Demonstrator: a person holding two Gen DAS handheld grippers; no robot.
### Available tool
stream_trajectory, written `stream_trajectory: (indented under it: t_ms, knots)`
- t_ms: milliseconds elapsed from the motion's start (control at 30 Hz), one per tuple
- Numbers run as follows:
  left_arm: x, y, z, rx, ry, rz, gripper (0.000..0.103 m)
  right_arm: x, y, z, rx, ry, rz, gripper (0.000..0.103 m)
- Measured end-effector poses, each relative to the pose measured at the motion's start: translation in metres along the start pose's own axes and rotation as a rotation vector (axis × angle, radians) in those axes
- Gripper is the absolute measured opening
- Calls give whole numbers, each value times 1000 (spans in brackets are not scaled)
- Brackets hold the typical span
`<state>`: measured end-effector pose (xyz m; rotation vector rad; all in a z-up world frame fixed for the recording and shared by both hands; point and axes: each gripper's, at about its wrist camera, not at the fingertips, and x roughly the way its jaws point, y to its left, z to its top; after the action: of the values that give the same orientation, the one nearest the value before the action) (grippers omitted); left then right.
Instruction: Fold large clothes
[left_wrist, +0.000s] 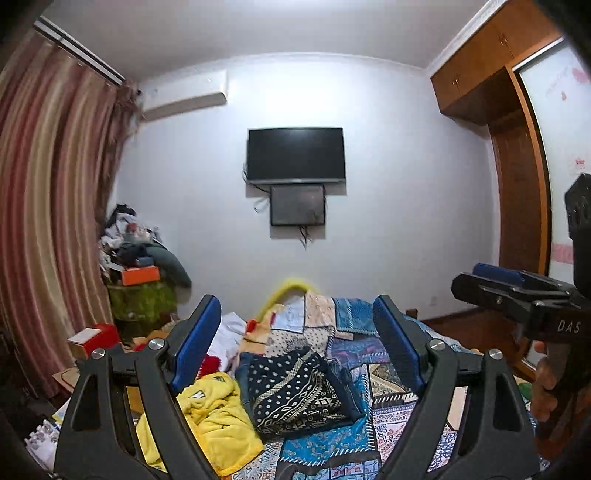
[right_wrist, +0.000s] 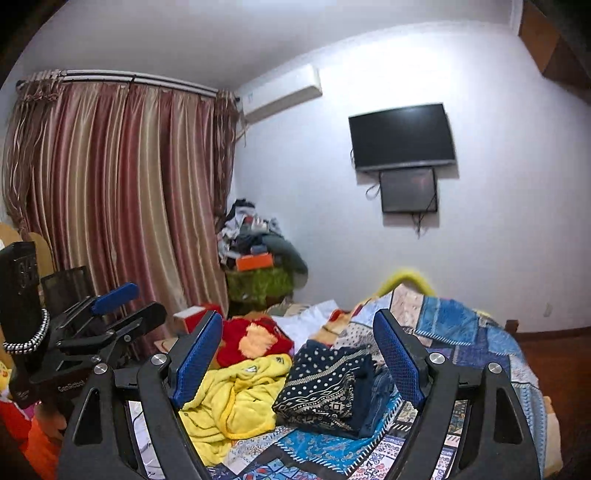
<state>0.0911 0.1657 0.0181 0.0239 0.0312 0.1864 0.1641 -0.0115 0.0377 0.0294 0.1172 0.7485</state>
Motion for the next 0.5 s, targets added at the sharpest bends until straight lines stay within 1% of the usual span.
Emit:
stream_trajectory:
  t_ms: [67,233,300,333,400,433,467,500]
  knots:
    - [-7,-1,-5,-4,-8,22,85,-9,6,-5,-9,-7,-20,82]
    - [-19,-3,-12,-20,-2,16,85,-26,19,-13,-37,-8,-81,82]
    - [-21,-4,-15,-21,8,10,85,-30,21,-16,-33,-1,-93,82]
    - [-20,-4,-15,-20,13,12,86,-29,21,-17,-28,7,-103,83]
    - [-21,-5,-16,-17,19,19,94,-28,21,-19,-25,23,-118,83]
    - [-20,-6,-17,-19,18,25,98,-27,20,-20,-24,31,-129,86]
    - [-22,-7,-17,-19,16,30,99,-27,20,-21,-25,35,-139,93]
    - [-22,-8,-17,-18,15,33,100,-27,19,-21,-25,35,-152,96]
